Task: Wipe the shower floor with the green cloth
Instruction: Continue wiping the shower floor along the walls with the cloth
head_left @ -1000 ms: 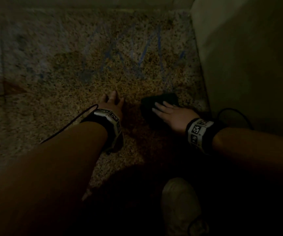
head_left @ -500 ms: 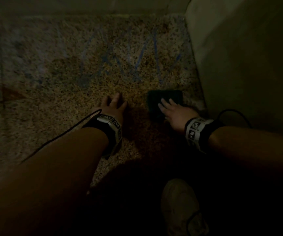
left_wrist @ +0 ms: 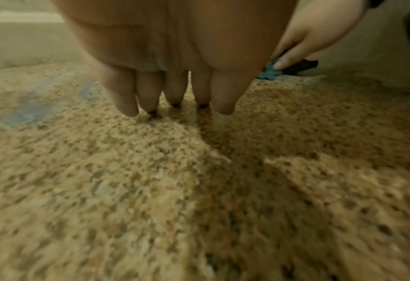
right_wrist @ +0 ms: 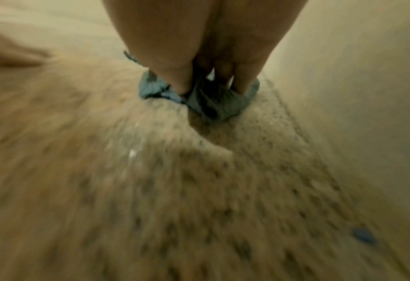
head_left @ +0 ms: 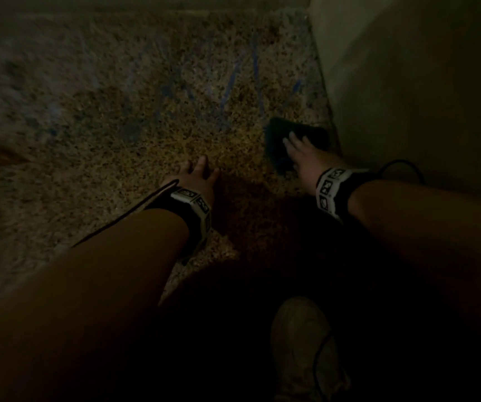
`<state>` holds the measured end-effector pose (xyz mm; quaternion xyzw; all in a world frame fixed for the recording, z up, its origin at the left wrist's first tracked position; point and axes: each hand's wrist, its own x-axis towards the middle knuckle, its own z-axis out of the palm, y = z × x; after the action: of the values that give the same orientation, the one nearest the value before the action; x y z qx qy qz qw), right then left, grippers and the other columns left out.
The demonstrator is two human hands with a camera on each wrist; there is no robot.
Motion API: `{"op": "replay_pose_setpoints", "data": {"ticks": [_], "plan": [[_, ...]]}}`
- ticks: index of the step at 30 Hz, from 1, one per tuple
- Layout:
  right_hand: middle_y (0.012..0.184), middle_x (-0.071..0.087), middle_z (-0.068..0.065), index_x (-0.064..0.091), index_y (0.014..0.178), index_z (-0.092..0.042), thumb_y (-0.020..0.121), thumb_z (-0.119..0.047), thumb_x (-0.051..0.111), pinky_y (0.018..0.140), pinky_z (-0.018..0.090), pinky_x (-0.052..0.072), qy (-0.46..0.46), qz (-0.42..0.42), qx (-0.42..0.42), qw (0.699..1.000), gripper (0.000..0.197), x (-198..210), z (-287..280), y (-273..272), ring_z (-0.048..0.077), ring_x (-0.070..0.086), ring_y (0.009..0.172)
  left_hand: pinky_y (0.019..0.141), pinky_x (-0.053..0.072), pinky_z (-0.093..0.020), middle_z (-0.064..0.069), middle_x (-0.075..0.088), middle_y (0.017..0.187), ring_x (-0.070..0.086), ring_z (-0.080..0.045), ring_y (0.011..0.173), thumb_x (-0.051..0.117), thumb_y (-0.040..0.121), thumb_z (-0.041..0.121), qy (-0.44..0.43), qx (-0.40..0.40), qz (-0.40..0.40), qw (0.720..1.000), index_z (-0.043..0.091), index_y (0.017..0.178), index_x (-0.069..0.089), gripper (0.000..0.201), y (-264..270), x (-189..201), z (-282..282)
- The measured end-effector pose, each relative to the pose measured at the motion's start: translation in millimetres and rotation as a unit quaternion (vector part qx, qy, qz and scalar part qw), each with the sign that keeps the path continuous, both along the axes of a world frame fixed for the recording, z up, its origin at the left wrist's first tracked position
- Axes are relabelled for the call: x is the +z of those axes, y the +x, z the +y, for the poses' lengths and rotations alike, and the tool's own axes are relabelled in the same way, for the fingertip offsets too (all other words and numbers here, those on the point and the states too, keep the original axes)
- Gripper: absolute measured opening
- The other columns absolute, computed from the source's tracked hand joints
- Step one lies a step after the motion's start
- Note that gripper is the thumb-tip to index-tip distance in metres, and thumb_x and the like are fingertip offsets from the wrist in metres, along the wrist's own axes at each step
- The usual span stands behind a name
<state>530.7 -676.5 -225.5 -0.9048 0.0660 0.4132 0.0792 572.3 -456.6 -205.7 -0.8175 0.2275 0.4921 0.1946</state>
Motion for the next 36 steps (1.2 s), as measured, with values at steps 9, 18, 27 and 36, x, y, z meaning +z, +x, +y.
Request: {"op": "replay_pose_setpoints", "data": {"ticks": [9, 18, 27, 36], "plan": [[0.159, -0.014, -0.001, -0.007, 0.152, -0.02, 0.102, -0.038, 0.031, 0.114, 0.044, 0.017, -0.045, 0.029, 0.052, 0.997, 0.065, 8, 0, -41, 0.023, -0.001, 0.147, 0.109, 0.028, -0.047, 0.005, -0.023, 0.155, -0.007, -0.024, 0.146, 0.052, 0.096, 0.018, -0.046, 0.002, -0.025, 0.999, 0.038, 0.148, -0.011, 0.084, -3, -8, 9], [0.158, -0.014, 0.003, -0.005, 0.151, -0.016, 0.104, -0.027, 0.029, 0.117, 0.035, 0.012, 0.015, 0.03, -0.007, 0.999, 0.06, 1, -6, -65, 0.026, -0.002, 0.147, 0.107, 0.029, -0.054, 0.005, -0.027, 0.154, -0.013, -0.028, 0.145, 0.057, 0.093, 0.024, -0.043, 0.007, -0.014, 0.999, 0.038, 0.148, -0.009, 0.087, -2, -10, 11], [0.159, -0.011, 0.004, -0.002, 0.152, -0.015, 0.103, -0.034, 0.032, 0.115, 0.04, 0.015, -0.011, -0.009, -0.067, 0.998, 0.063, 4, -7, 23, 0.03, -0.002, 0.146, 0.102, 0.038, -0.045, 0.0, 0.005, 0.159, 0.015, -0.029, 0.144, 0.031, 0.102, 0.024, -0.043, -0.025, -0.034, 0.998, 0.032, 0.151, 0.011, 0.053, 9, -9, 0], [0.16, -0.006, 0.006, 0.001, 0.152, -0.014, 0.104, -0.024, 0.03, 0.115, 0.039, 0.016, -0.021, -0.011, -0.017, 1.0, 0.057, 4, -5, -3, 0.029, 0.001, 0.146, 0.117, 0.015, -0.047, 0.009, -0.024, 0.155, -0.011, -0.02, 0.145, 0.048, 0.095, 0.03, -0.096, 0.049, -0.071, 0.992, 0.033, 0.15, -0.008, 0.079, 32, -5, 1]]}}
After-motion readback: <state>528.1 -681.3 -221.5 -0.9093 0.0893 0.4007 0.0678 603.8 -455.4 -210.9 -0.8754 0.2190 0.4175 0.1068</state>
